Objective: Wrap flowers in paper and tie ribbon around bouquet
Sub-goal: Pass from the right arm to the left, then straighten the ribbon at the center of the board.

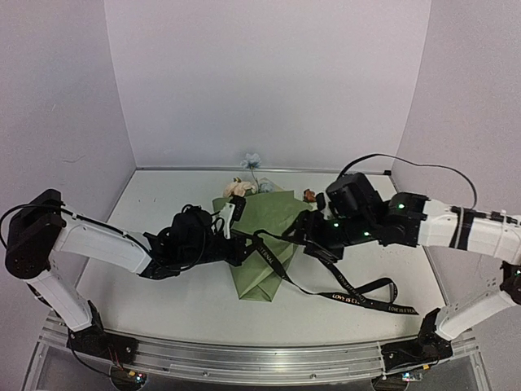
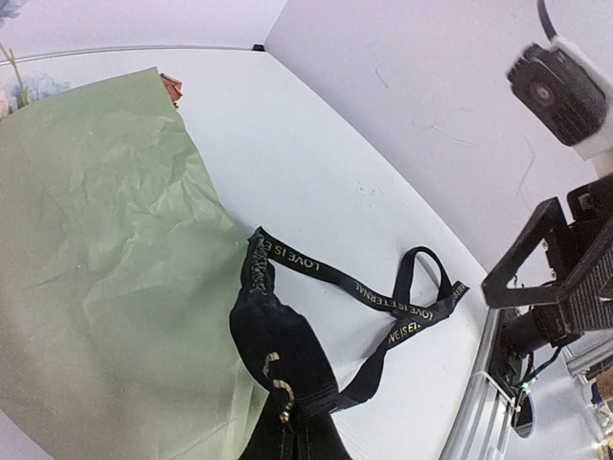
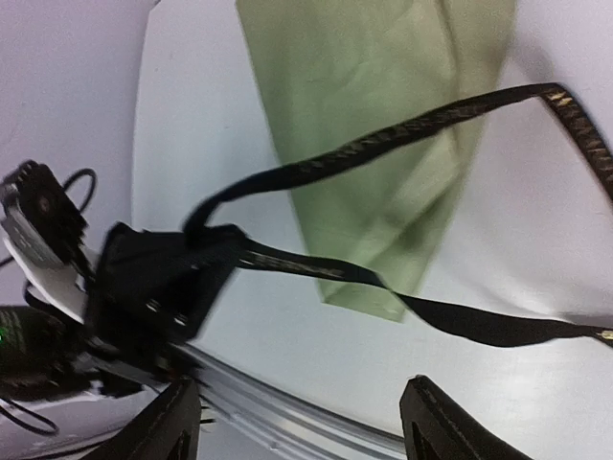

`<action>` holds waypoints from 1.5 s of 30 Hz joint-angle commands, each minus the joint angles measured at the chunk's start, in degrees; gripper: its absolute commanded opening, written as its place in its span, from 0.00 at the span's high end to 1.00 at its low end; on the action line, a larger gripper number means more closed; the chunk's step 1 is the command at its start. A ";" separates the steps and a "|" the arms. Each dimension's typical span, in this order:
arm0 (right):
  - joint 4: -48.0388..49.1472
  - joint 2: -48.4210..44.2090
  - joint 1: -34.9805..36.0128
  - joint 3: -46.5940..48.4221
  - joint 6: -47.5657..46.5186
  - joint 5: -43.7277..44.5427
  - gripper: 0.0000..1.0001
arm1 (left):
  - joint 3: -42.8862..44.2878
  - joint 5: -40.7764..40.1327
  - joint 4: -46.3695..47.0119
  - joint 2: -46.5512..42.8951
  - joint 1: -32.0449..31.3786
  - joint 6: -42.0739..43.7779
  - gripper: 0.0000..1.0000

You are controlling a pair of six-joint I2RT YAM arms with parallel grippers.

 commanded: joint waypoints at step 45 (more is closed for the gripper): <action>-15.26 3.29 -13.12 -21.59 -30.39 13.72 0.99 | 5.11 -8.23 -31.18 -25.24 0.39 7.66 1.00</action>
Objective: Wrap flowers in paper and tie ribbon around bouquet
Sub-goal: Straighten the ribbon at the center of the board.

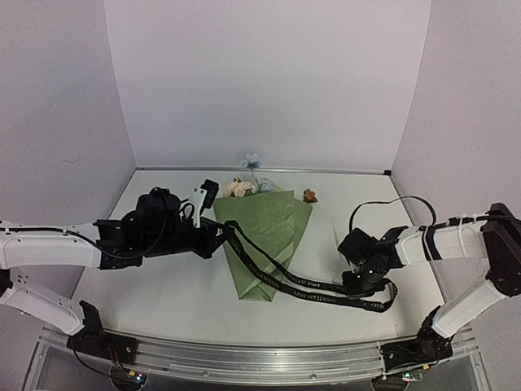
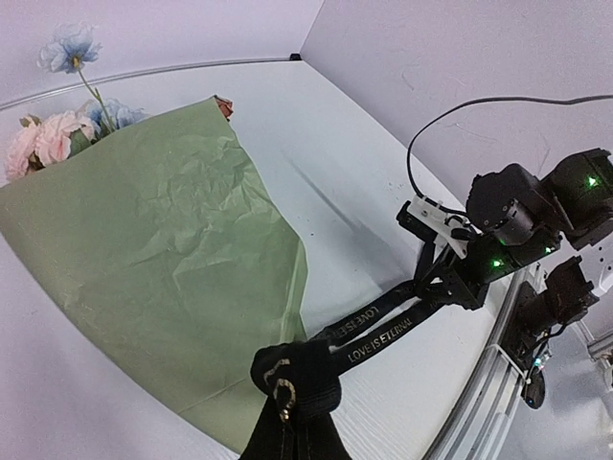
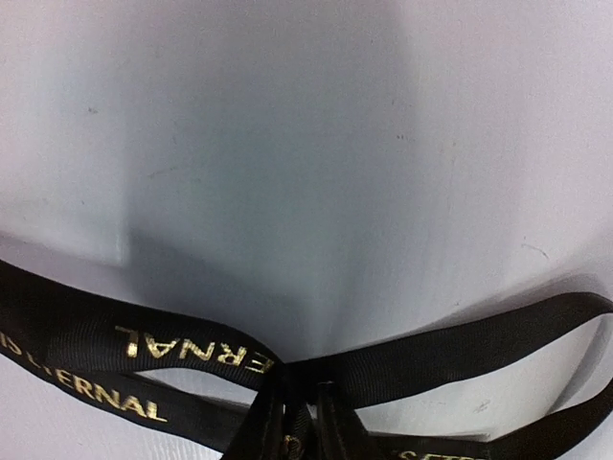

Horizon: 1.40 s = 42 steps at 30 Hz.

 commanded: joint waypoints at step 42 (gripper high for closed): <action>-42.32 -7.74 -3.87 45.15 -28.45 17.02 1.00 | 23.11 -3.84 -30.29 -9.84 1.09 34.28 0.99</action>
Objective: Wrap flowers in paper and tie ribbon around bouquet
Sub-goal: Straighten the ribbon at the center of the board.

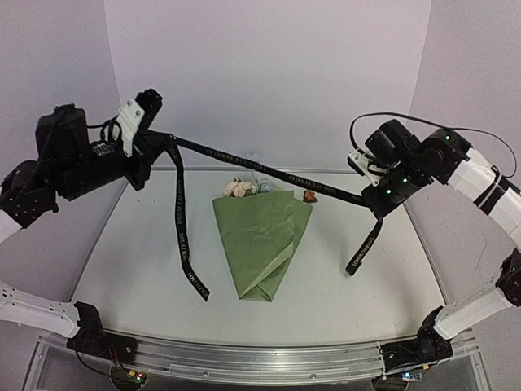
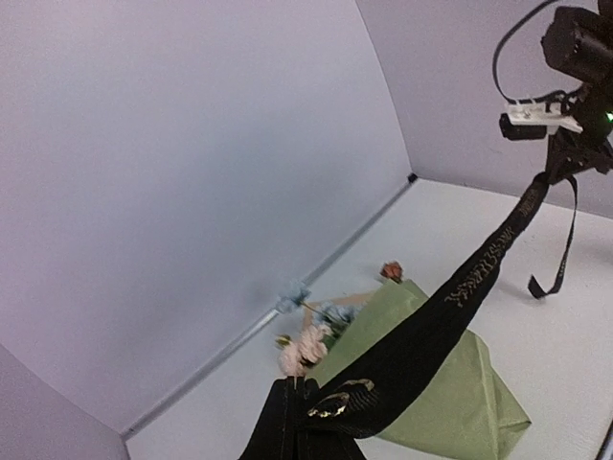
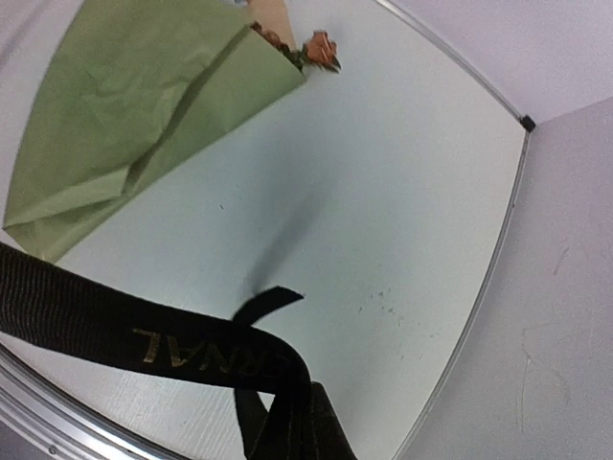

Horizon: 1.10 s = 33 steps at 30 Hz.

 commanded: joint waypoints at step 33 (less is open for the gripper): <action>-1.96 -9.43 -8.88 -23.58 13.36 0.38 1.00 | -28.10 11.93 23.09 33.28 24.54 -98.75 0.38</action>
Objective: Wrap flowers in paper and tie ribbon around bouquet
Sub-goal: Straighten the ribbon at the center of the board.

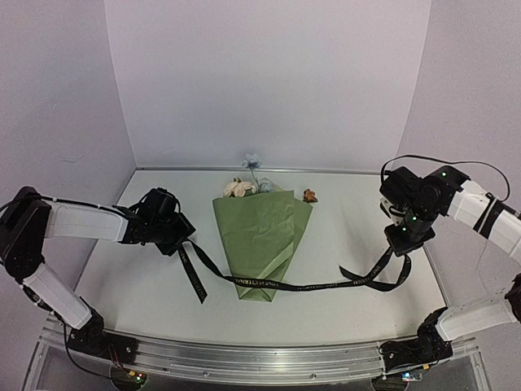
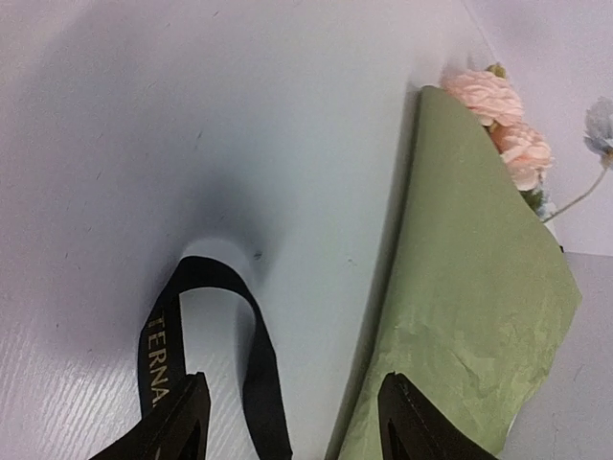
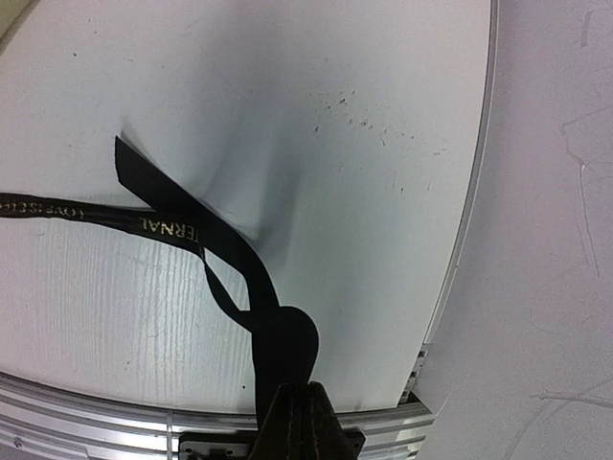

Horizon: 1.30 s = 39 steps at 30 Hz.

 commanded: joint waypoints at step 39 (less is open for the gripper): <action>-7.30 3.76 -1.19 9.92 -8.87 8.91 1.00 | 3.19 -35.90 -16.12 -21.33 6.10 20.77 1.00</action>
